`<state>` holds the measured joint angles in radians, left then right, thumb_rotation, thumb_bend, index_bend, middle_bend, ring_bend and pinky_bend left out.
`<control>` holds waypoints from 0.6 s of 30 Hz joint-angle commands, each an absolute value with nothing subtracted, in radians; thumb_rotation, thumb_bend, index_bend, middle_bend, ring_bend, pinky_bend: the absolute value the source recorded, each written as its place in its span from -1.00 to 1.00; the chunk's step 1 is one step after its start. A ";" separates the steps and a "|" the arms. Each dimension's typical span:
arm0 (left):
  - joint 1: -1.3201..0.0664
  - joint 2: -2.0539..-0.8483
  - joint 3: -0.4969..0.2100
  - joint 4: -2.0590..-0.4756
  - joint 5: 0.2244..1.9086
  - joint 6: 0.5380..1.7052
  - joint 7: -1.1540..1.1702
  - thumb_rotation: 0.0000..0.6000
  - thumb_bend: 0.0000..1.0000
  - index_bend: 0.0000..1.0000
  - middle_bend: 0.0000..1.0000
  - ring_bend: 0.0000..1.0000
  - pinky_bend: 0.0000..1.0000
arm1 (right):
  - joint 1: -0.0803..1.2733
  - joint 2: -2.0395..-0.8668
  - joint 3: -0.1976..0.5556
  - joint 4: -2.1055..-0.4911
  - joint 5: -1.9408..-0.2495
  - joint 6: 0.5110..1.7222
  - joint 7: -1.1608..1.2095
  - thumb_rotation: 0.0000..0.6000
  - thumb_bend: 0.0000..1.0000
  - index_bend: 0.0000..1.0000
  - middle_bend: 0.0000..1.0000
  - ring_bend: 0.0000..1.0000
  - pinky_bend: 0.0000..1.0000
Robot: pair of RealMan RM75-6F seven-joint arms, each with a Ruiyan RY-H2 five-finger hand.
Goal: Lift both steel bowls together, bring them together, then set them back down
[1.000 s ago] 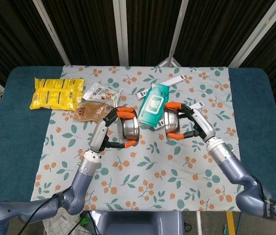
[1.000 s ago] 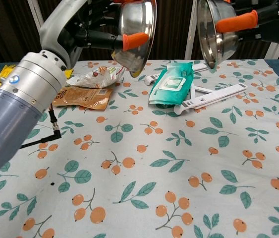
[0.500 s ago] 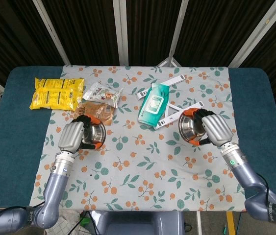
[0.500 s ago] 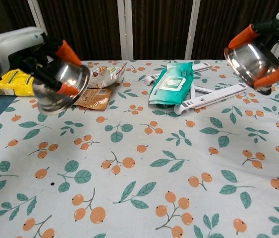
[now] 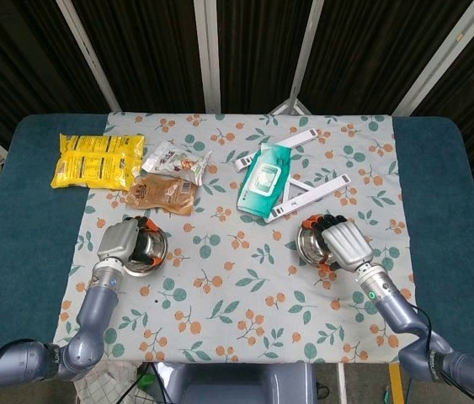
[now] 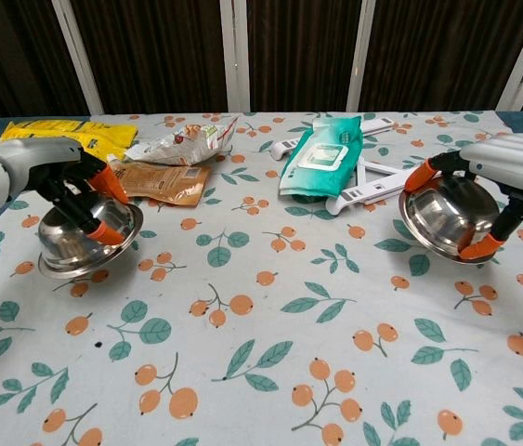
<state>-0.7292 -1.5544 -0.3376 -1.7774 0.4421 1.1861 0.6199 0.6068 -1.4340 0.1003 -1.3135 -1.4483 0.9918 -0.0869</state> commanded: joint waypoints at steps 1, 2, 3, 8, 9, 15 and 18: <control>-0.746 -1.575 -0.342 -1.755 0.444 1.176 0.607 1.00 -1.00 -0.15 -0.51 -0.67 -0.29 | 0.614 -1.442 0.107 -1.309 -1.430 0.980 -0.109 1.00 -0.89 -0.14 -0.41 -0.29 -0.42; -0.750 -1.578 -0.342 -1.750 0.444 1.175 0.607 1.00 -1.00 -0.17 -0.54 -0.69 -0.33 | 0.615 -1.441 0.107 -1.309 -1.423 0.974 -0.116 1.00 -0.89 -0.15 -0.41 -0.33 -0.48; -0.753 -1.581 -0.340 -1.746 0.443 1.175 0.608 1.00 -1.00 -0.19 -0.59 -0.73 -0.38 | 0.617 -1.439 0.108 -1.312 -1.415 0.966 -0.124 1.00 -0.89 -0.17 -0.41 -0.37 -0.51; -0.767 -1.587 -0.333 -1.743 0.430 1.144 0.604 1.00 -1.00 -0.43 -0.90 -0.96 -0.65 | 0.628 -1.414 0.111 -1.352 -1.343 0.898 -0.181 1.00 -0.89 -0.39 -0.69 -0.65 -0.72; -0.770 -1.586 -0.331 -1.742 0.431 1.130 0.599 1.00 -1.00 -0.48 -0.95 -0.99 -0.69 | 0.631 -1.408 0.113 -1.364 -1.323 0.884 -0.199 1.00 -0.89 -0.43 -0.75 -0.67 -0.72; -0.777 -1.588 -0.322 -1.733 0.473 1.101 0.568 1.00 -1.00 -0.61 -1.00 -1.00 -0.80 | 0.634 -1.412 0.128 -1.395 -1.254 0.876 -0.257 1.00 -0.97 -0.66 -0.93 -0.76 -0.81; -0.780 -1.588 -0.320 -1.737 0.510 1.108 0.554 1.00 -1.00 -0.63 -1.00 -1.00 -0.84 | 0.637 -1.414 0.138 -1.411 -1.219 0.874 -0.276 1.00 -1.00 -0.74 -0.97 -0.80 -0.83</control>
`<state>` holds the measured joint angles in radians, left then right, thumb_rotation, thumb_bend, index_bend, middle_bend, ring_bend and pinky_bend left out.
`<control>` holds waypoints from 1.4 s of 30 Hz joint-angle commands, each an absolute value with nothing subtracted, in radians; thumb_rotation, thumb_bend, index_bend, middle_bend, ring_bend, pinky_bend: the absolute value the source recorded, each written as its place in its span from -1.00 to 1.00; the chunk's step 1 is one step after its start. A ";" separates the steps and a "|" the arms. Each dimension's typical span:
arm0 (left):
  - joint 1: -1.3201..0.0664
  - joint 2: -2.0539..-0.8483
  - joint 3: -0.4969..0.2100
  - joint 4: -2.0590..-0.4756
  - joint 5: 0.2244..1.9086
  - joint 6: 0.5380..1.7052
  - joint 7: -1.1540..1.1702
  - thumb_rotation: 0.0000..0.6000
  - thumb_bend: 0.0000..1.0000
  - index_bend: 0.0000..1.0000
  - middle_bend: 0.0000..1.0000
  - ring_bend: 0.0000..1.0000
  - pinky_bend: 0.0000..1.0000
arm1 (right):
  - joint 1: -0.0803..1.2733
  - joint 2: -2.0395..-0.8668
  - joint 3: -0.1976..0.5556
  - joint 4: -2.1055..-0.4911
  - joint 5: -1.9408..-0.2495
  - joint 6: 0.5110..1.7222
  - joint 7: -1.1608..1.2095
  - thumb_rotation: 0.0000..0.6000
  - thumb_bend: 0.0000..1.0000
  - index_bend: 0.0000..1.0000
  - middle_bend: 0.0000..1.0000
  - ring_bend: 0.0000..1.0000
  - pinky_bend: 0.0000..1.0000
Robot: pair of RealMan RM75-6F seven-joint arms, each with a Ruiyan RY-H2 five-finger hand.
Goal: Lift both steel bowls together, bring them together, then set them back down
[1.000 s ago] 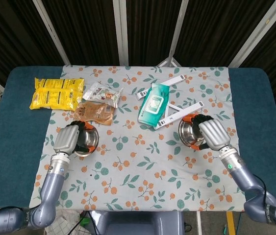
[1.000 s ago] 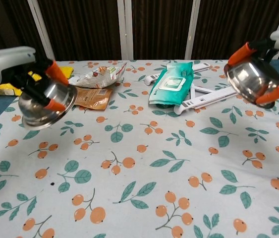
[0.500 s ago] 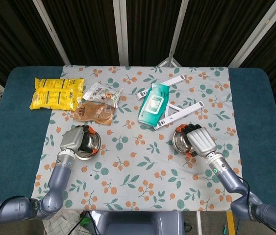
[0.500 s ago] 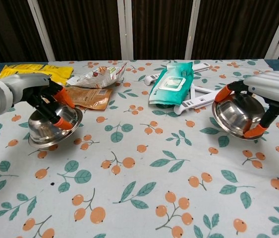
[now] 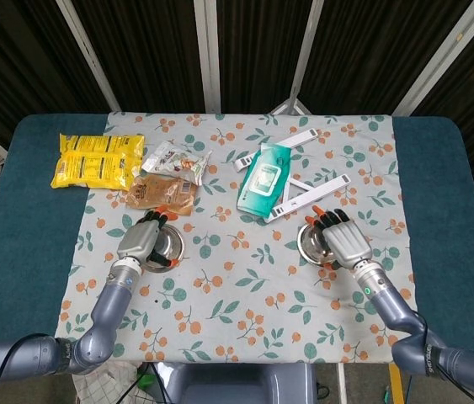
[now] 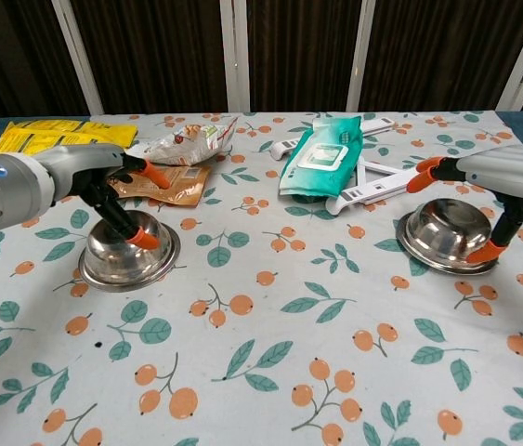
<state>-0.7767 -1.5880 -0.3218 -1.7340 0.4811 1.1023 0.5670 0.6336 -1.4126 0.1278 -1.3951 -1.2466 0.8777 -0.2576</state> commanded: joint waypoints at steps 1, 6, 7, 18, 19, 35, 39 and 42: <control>-0.778 -1.589 -0.322 -1.738 0.521 1.111 0.544 1.00 -1.00 -0.64 -1.00 -1.00 -0.84 | 0.637 -1.415 0.142 -1.415 -1.210 0.876 -0.280 1.00 -1.00 -0.76 -0.98 -0.80 -0.83; -0.757 -1.569 -0.328 -1.771 0.578 1.112 0.476 1.00 -1.00 -0.65 -1.00 -1.00 -0.85 | 0.629 -1.401 0.163 -1.447 -1.156 0.876 -0.249 1.00 -1.00 -0.79 -0.98 -0.80 -0.86; -0.751 -1.558 -0.328 -1.784 0.586 1.111 0.467 1.00 -1.00 -0.66 -1.00 -1.00 -0.85 | 0.625 -1.392 0.169 -1.455 -1.148 0.875 -0.231 1.00 -1.00 -0.79 -0.98 -0.80 -0.86; -0.436 -1.186 -0.073 -2.034 1.103 1.450 0.405 1.00 -1.00 -0.62 -1.00 -1.00 -0.85 | 0.429 -1.227 0.223 -1.410 -1.285 1.171 0.196 1.00 -1.00 -0.76 -0.98 -0.79 -0.86; -0.402 -1.170 -0.050 -2.025 1.153 1.482 0.369 1.00 -1.00 -0.62 -1.00 -1.00 -0.85 | 0.416 -1.208 0.210 -1.410 -1.306 1.170 0.239 1.00 -1.00 -0.75 -0.98 -0.79 -0.86; -0.071 -1.121 0.104 -1.804 1.454 1.779 0.057 1.00 -1.00 -0.59 -1.00 -1.00 -0.85 | 0.209 -1.151 0.058 -1.458 -1.530 1.450 0.269 1.00 -1.00 -0.74 -0.98 -0.79 -0.88; -0.030 -1.134 0.110 -1.753 1.480 1.800 0.040 1.00 -1.00 -0.60 -1.00 -1.00 -0.85 | 0.168 -1.131 0.011 -1.500 -1.580 1.489 0.179 1.00 -1.00 -0.72 -0.98 -0.79 -0.88; -0.019 -1.143 0.105 -1.738 1.499 1.800 0.053 1.00 -1.00 -0.60 -1.00 -1.00 -0.85 | 0.159 -1.111 0.005 -1.531 -1.575 1.483 0.115 1.00 -1.00 -0.72 -0.98 -0.78 -0.88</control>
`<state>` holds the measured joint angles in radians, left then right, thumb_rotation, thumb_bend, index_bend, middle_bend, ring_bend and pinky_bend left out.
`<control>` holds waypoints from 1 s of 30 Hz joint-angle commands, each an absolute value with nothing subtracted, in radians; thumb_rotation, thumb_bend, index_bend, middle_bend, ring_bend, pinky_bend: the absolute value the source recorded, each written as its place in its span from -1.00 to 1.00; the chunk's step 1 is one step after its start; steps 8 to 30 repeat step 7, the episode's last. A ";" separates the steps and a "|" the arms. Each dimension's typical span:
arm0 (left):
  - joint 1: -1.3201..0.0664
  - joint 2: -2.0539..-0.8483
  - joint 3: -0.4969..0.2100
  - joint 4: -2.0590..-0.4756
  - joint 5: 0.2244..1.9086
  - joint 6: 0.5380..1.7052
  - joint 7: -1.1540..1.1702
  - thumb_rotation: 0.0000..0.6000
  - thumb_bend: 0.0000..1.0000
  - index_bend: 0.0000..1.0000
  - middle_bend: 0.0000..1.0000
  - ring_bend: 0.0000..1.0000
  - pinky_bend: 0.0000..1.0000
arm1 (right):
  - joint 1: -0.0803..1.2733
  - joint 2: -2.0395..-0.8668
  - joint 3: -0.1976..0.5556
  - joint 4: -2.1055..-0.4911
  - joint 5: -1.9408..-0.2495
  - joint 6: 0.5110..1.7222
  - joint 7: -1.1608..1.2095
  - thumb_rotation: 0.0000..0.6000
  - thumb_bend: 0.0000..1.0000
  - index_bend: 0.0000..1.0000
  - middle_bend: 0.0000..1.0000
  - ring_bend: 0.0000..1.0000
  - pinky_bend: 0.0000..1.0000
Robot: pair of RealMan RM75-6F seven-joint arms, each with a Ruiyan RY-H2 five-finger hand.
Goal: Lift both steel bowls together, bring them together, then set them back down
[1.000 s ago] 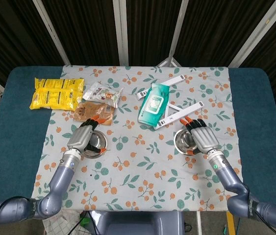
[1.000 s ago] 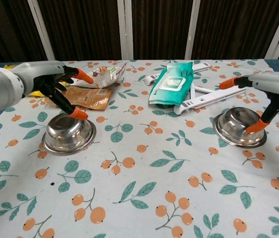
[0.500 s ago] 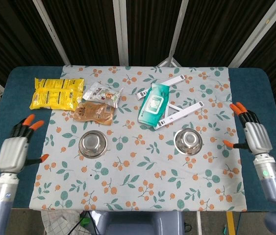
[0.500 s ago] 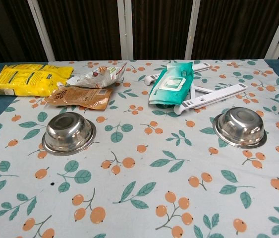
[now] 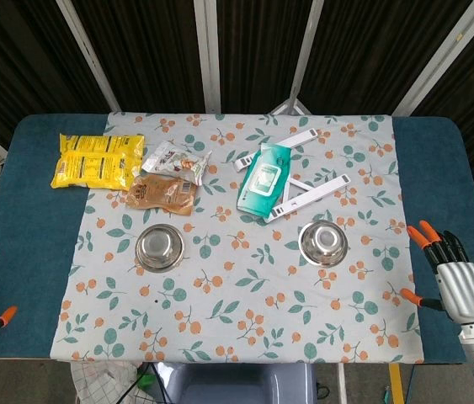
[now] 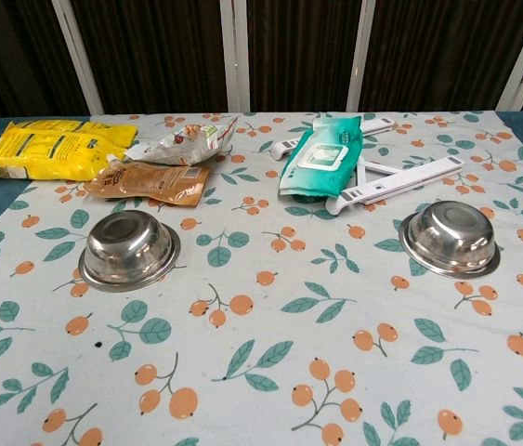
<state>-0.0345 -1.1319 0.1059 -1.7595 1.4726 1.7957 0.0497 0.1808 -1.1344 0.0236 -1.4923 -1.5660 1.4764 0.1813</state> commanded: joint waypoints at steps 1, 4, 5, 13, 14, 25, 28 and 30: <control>-0.019 -1.146 0.102 -1.734 1.506 1.798 0.055 1.00 -1.00 -0.60 -1.00 -1.00 -0.85 | 0.157 -1.110 0.005 -1.535 -1.573 1.483 0.100 1.00 -1.00 -0.72 -0.98 -0.78 -0.88; -0.016 -1.156 0.091 -1.722 1.517 1.786 0.060 1.00 -1.00 -0.60 -1.00 -1.00 -0.85 | 0.153 -1.099 0.003 -1.550 -1.556 1.463 0.080 1.00 -1.00 -0.72 -0.98 -0.78 -0.88; -0.015 -1.159 0.089 -1.720 1.521 1.782 0.064 1.00 -1.00 -0.60 -1.00 -1.00 -0.85 | 0.153 -1.097 0.003 -1.552 -1.552 1.458 0.077 1.00 -1.00 -0.72 -0.98 -0.78 -0.88; -0.013 -1.164 0.082 -1.716 1.529 1.780 0.071 1.00 -1.00 -0.60 -1.00 -1.00 -0.85 | 0.154 -1.098 0.006 -1.552 -1.548 1.452 0.072 1.00 -1.00 -0.72 -0.98 -0.78 -0.88; -0.013 -1.164 0.082 -1.716 1.529 1.780 0.071 1.00 -1.00 -0.60 -1.00 -1.00 -0.85 | 0.154 -1.098 0.006 -1.552 -1.548 1.452 0.072 1.00 -1.00 -0.72 -0.98 -0.78 -0.88; -0.013 -1.164 0.082 -1.716 1.529 1.780 0.071 1.00 -1.00 -0.60 -1.00 -1.00 -0.85 | 0.154 -1.098 0.006 -1.552 -1.548 1.452 0.072 1.00 -1.00 -0.72 -0.98 -0.78 -0.88; -0.013 -1.164 0.082 -1.716 1.529 1.780 0.071 1.00 -1.00 -0.60 -1.00 -1.00 -0.85 | 0.154 -1.098 0.006 -1.552 -1.548 1.452 0.072 1.00 -1.00 -0.72 -0.98 -0.78 -0.88; -0.013 -1.164 0.082 -1.716 1.529 1.780 0.071 1.00 -1.00 -0.60 -1.00 -1.00 -0.85 | 0.154 -1.098 0.006 -1.552 -1.548 1.452 0.072 1.00 -1.00 -0.72 -0.98 -0.78 -0.88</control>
